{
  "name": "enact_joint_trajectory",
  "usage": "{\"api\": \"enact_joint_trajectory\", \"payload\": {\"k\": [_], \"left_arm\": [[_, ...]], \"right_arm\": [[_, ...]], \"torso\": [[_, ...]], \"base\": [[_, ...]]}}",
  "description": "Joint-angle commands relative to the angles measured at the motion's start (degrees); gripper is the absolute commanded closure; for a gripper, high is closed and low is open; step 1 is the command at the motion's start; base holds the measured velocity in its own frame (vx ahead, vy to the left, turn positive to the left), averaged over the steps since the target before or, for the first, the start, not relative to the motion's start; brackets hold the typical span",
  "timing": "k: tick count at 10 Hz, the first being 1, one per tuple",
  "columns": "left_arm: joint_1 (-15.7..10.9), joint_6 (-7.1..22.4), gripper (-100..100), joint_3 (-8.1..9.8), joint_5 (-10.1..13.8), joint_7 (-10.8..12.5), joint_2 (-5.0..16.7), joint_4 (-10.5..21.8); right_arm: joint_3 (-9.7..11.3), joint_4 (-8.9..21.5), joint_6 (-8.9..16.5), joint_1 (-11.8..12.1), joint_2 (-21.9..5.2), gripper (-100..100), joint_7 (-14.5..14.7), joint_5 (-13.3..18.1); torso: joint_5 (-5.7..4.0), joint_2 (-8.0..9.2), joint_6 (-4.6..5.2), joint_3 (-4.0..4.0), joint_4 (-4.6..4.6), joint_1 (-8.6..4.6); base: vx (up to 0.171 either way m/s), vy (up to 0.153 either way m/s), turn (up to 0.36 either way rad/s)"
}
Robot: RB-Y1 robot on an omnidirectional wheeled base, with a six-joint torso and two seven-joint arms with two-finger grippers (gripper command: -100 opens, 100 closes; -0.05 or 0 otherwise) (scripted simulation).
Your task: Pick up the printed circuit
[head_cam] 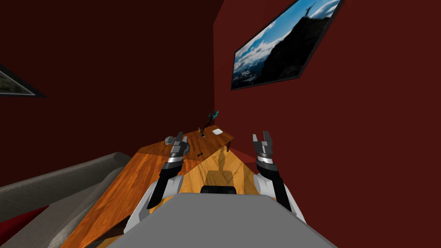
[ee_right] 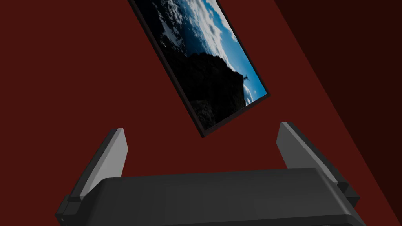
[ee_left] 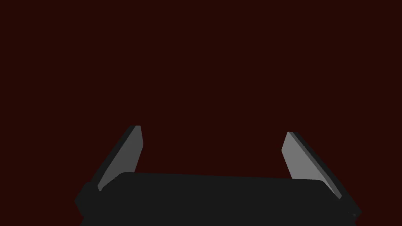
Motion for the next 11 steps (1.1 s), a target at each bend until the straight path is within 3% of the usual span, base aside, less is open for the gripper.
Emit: {"api": "enact_joint_trajectory", "payload": {"k": [1,6,7,11], "left_arm": [[-0.76,1.31,-100,0.55,0.44,0.37,1.86,2.12],[-3.31,5.48,-100,2.33,1.85,1.57,4.91,8.95],[-3.31,5.48,-100,2.33,1.85,1.57,4.91,8.95],[-5.47,9.0,-100,3.83,3.03,2.58,6.1,14.77]], "right_arm": [[0.0,0.0,0.0,0.0,0.0,0,0.0,0.0],[0.0,0.0,0.0,0.01,0.0,0,0.0,0.0],[0.0,0.0,0.0,0.01,0.0,0,0.0,0.0],[0.0,0.0,0.0,0.01,0.0,0,0.0,0.0]], "torso": [[0.0,0.0,0.0,0.0,0.0,0.0],[-0.01,-0.22,0.0,-0.13,-0.05,-0.05],[-0.01,-0.23,0.0,-0.14,-0.05,-0.06],[-0.01,-0.28,0.0,-0.16,-0.06,-0.07]], "base": [[0.028,-0.01,-0.013],[0.051,-0.02,-0.012],[0.04,-0.013,0.0],[0.056,-0.016,-0.012]]}}
